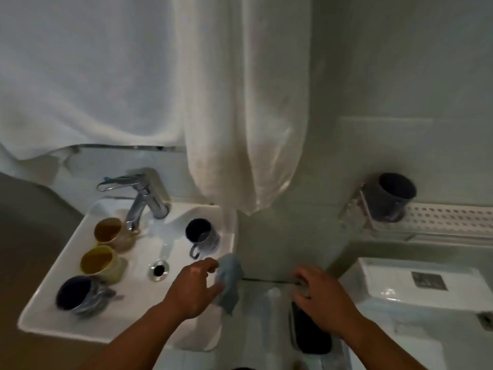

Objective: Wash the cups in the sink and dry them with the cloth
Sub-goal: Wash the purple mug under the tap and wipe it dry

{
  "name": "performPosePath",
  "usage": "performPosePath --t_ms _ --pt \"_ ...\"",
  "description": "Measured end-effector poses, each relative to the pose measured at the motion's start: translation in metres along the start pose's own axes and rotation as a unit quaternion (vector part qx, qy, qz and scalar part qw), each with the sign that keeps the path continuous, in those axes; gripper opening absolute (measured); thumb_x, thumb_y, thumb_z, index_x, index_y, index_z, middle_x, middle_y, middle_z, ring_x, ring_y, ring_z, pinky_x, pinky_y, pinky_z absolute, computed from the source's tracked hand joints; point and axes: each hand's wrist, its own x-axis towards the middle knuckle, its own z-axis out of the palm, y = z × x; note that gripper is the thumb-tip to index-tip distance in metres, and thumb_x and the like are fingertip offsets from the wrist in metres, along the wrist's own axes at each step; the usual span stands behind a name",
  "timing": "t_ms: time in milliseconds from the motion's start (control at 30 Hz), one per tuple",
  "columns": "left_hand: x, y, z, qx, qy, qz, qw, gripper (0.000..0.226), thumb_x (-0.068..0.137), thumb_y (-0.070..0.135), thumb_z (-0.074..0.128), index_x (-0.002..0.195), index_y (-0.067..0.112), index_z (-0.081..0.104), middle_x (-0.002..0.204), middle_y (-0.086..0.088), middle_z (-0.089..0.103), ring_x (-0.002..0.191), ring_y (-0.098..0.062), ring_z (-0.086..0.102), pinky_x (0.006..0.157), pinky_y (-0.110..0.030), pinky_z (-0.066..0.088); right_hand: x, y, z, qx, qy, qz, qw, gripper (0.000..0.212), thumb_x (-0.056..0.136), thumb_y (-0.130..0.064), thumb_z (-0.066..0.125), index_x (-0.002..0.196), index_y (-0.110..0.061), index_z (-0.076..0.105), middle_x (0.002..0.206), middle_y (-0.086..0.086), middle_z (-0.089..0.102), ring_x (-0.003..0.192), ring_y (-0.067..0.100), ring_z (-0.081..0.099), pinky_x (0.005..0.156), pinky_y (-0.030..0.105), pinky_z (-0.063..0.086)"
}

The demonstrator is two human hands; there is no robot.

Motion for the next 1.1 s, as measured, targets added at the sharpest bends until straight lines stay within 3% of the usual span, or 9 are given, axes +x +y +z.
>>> performPosePath --t_ms 100,233,333,500,600,700,900,1000,1100 --pt "-0.032 -0.066 -0.016 -0.021 0.002 -0.032 0.999 0.047 0.087 0.047 0.073 0.127 0.026 0.061 0.117 0.009 0.066 0.094 -0.003 0.058 0.074 -0.013 0.038 0.002 -0.047 0.044 -0.01 -0.024 0.007 1.0 0.033 0.09 -0.039 0.067 0.12 -0.029 0.061 0.115 -0.013 0.059 0.099 0.003 0.055 0.083 0.012 0.037" --pt "-0.065 -0.139 -0.035 -0.044 0.005 -0.057 0.997 0.044 0.087 0.045 0.075 0.124 0.025 0.062 0.113 0.008 0.066 0.095 -0.007 0.059 0.077 -0.017 0.04 0.005 -0.102 0.097 -0.007 -0.028 0.006 1.0 0.032 0.082 -0.042 0.066 0.11 -0.028 0.065 0.106 -0.011 0.063 0.096 0.008 0.059 0.089 0.026 0.047" --pt "-0.079 -0.181 -0.041 -0.052 -0.013 -0.074 0.996 0.044 0.088 0.043 0.074 0.126 0.024 0.06 0.114 0.008 0.064 0.098 -0.009 0.06 0.081 -0.02 0.043 0.007 -0.132 0.128 0.009 -0.029 0.015 0.999 0.026 0.082 -0.039 0.071 0.105 -0.028 0.065 0.097 -0.014 0.062 0.09 0.008 0.058 0.084 0.028 0.048" --pt "-0.079 -0.213 -0.044 -0.05 -0.04 -0.081 0.995 0.043 0.088 0.045 0.073 0.125 0.027 0.058 0.112 0.011 0.062 0.097 -0.008 0.06 0.079 -0.018 0.042 0.013 -0.164 0.152 0.01 -0.032 0.04 0.999 0.023 0.086 -0.037 0.069 0.108 -0.03 0.063 0.096 -0.015 0.059 0.086 0.003 0.055 0.08 0.024 0.047" --pt "-0.064 -0.213 -0.044 -0.052 -0.048 -0.077 0.995 0.043 0.089 0.044 0.072 0.126 0.028 0.058 0.115 0.01 0.063 0.1 -0.008 0.059 0.082 -0.018 0.043 0.036 -0.173 0.152 -0.007 -0.015 0.057 0.998 0.02 0.089 -0.037 0.067 0.108 -0.031 0.06 0.097 -0.013 0.055 0.091 0.009 0.056 0.078 0.024 0.043" --pt "-0.043 -0.206 -0.043 -0.048 -0.056 -0.072 0.995 0.043 0.089 0.044 0.072 0.126 0.026 0.058 0.117 0.009 0.063 0.101 -0.008 0.058 0.081 -0.018 0.042 0.075 -0.177 0.146 0.008 0.0 0.087 0.996 0.037 0.091 -0.039 0.064 0.126 -0.027 0.057 0.119 -0.006 0.06 0.104 0.015 0.06 0.092 0.03 0.05" --pt "-0.014 -0.204 -0.05 -0.052 -0.056 -0.108 0.991 0.041 0.088 0.043 0.073 0.122 0.023 0.062 0.113 0.008 0.063 0.099 -0.01 0.059 0.082 -0.021 0.045 0.165 -0.194 0.132 -0.032 0.034 0.1 0.994 0.074 0.085 -0.054 0.07 0.143 -0.026 0.034 0.138 0.0 0.047 0.123 0.022 0.054 0.098 0.036 0.052" --pt "-0.004 -0.2 -0.054 -0.052 -0.052 -0.124 0.99 0.041 0.089 0.045 0.071 0.123 0.025 0.059 0.116 0.009 0.062 0.101 -0.009 0.059 0.084 -0.022 0.047 0.203 -0.203 0.133 -0.087 -0.002 0.111 0.99 0.097 0.079 -0.068 0.067 0.152 -0.025 0.019 0.15 0.003 0.037 0.135 0.028 0.044 0.105 0.042 0.046" --pt "-0.002 -0.197 -0.056 -0.068 -0.058 -0.135 0.987 0.039 0.09 0.045 0.07 0.123 0.026 0.059 0.114 0.011 0.063 0.1 -0.007 0.06 0.082 -0.02 0.045 0.218 -0.205 0.141 -0.121 -0.04 0.112 0.986 0.102 0.076 -0.07 0.067 0.152 -0.02 0.019 0.147 0.009 0.037 0.129 0.031 0.047 0.099 0.042 0.049"
